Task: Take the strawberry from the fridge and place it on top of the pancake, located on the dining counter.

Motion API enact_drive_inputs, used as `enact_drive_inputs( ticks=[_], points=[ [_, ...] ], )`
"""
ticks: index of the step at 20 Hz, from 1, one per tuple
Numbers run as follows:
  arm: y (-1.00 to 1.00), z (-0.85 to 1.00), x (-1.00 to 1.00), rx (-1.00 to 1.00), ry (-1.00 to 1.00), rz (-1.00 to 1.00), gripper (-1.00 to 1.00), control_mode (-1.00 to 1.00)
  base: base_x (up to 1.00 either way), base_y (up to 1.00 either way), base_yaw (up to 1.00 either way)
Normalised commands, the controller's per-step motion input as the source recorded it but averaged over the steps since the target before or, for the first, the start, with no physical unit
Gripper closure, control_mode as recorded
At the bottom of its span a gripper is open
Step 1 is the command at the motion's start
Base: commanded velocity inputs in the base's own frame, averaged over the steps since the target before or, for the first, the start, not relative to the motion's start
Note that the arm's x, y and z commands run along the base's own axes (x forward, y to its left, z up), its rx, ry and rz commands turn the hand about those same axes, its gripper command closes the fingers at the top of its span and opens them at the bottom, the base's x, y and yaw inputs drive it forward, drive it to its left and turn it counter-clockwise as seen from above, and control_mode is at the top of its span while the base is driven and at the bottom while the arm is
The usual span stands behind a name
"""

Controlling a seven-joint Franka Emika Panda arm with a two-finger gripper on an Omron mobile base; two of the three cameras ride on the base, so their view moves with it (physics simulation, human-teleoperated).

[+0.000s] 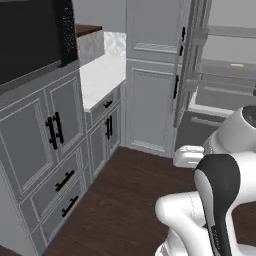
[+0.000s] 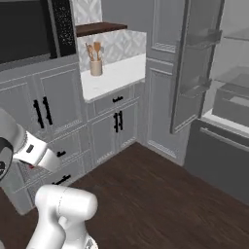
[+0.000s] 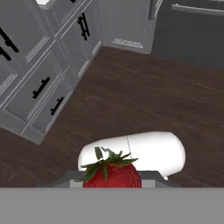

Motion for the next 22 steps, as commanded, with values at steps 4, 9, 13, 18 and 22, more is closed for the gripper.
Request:
enact_drive_inputs(
  ticks=[4, 9, 13, 18, 22],
  points=[
    [0.0, 0.0, 0.0, 0.0, 0.0, 0.0, 1.0, 1.0, -0.43, 0.76, 0.71],
    [0.0, 0.0, 0.0, 0.0, 0.0, 0.0, 1.0, 1.0, -0.31, 0.74, 0.71],
    [0.0, 0.0, 0.0, 0.0, 0.0, 0.0, 1.0, 1.0, -0.01, 0.82, 0.76],
    [0.0, 0.0, 0.0, 0.0, 0.0, 0.0, 1.0, 1.0, 0.0, 0.75, 0.7],
    [0.0, 0.0, 0.0, 0.0, 0.0, 0.0, 1.0, 1.0, 0.22, 0.62, 0.41]
  ],
)
